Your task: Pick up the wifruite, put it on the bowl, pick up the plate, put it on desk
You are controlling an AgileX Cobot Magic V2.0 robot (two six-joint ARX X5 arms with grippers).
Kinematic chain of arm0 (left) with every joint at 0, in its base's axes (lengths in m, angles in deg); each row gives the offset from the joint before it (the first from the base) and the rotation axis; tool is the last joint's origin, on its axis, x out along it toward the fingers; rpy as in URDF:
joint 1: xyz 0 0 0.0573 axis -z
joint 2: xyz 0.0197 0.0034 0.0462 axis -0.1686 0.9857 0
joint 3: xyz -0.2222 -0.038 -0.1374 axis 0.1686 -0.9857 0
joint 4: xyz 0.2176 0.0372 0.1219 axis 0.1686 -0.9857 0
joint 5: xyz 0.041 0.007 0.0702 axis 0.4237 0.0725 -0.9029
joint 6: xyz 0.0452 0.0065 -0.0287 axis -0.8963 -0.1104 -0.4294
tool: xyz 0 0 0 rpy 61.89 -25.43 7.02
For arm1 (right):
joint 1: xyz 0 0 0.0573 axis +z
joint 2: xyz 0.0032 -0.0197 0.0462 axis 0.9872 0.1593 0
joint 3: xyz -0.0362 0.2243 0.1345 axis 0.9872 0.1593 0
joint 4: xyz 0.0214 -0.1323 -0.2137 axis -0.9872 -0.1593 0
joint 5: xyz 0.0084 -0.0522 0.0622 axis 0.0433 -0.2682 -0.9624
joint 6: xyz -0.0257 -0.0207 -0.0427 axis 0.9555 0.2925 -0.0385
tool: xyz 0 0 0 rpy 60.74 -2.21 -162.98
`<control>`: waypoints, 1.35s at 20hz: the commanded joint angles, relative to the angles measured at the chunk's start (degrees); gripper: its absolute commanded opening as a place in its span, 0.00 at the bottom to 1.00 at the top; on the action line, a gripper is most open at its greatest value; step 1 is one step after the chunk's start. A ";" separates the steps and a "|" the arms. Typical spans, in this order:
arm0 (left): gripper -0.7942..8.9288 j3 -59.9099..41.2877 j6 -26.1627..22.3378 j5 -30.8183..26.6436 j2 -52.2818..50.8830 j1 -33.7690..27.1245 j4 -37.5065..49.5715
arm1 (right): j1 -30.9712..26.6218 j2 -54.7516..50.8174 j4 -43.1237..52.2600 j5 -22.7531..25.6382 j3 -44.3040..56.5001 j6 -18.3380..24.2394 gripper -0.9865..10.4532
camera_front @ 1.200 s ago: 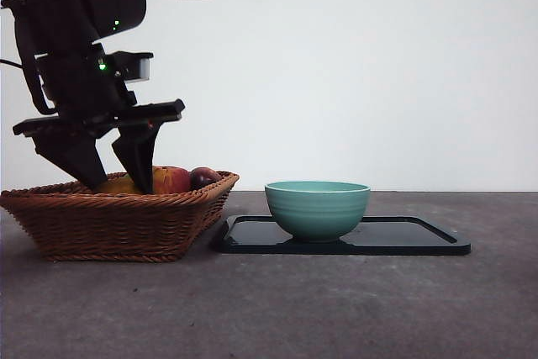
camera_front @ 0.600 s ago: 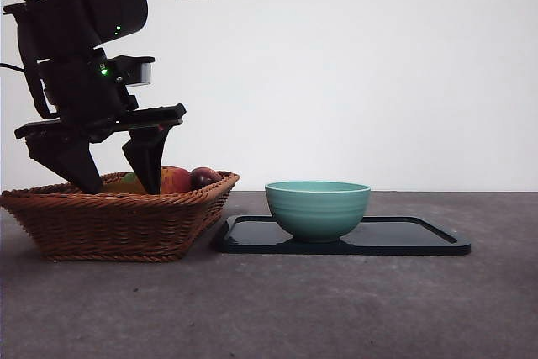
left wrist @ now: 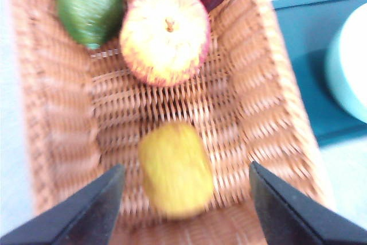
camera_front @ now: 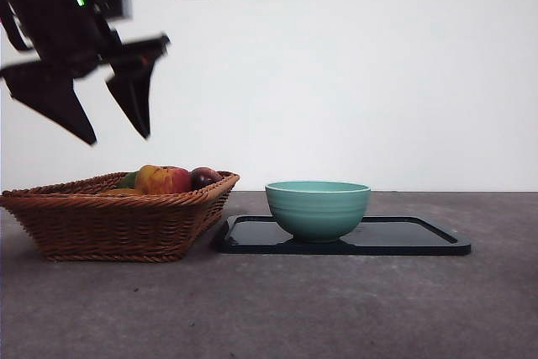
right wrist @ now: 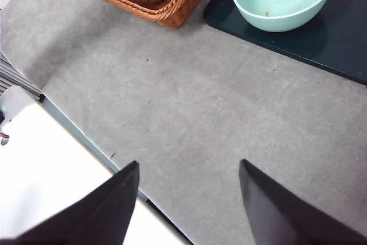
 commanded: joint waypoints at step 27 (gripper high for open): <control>0.44 0.76 -12.72 27.32 -22.14 1.70 -23.63 | 0.31 0.15 0.59 0.09 -0.15 0.02 0.33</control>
